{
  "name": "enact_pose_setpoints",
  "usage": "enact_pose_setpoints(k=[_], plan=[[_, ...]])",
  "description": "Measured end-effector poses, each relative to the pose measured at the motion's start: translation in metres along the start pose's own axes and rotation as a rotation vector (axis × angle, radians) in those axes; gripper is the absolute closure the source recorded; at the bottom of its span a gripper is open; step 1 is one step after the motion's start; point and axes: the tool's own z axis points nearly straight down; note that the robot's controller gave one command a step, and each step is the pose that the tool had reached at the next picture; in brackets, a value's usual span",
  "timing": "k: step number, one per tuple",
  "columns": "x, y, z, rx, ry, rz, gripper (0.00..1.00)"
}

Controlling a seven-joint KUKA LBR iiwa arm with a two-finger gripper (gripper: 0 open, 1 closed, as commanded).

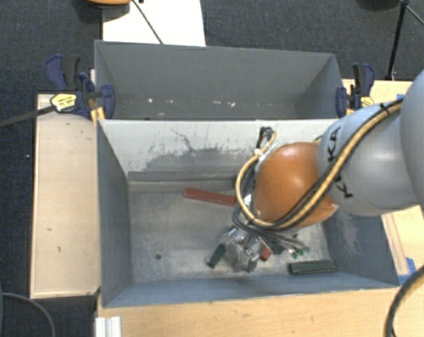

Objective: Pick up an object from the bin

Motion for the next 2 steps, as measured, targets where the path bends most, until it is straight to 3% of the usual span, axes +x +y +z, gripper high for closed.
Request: enact_pose_setpoints(k=[1,2], plan=[[-0.0032,-0.0017,-0.0021,0.005,-0.012,0.004,0.00],[-0.0031,-0.0017,-0.0021,0.005,-0.012,0.006,0.00]])
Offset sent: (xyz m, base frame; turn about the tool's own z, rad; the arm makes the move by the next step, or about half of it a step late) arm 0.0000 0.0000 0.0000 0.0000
